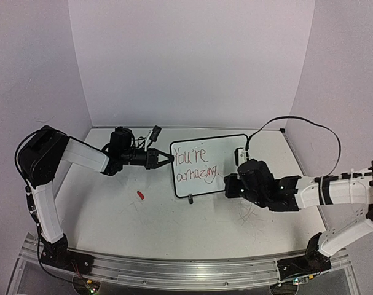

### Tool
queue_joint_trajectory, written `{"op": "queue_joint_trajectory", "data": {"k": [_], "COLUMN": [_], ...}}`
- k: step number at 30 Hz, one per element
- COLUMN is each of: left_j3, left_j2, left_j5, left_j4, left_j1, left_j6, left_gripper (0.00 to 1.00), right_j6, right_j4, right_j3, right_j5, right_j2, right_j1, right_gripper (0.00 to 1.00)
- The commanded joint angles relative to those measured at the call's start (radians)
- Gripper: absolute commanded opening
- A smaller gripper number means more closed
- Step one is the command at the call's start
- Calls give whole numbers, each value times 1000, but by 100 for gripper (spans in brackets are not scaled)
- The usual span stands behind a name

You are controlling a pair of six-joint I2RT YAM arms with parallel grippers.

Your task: Write a sentence on the whiteboard

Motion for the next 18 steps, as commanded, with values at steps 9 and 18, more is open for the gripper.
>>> {"op": "queue_joint_trajectory", "data": {"k": [9,18], "left_j3": [4,12], "left_j2": [-37,-39], "left_j5": [-16,-29], "left_j4": [-71,-102], "left_j1": [-20,-12], "left_j6": [45,62], "left_gripper": [0,0], "right_j6": [-88,-161], "right_j4": [-7,-17], "right_j3": [-14,-29], "right_j5": [32,54], "right_j2": [-54,-98], "right_j1": [-67,-71], "right_gripper": [0,0]}}
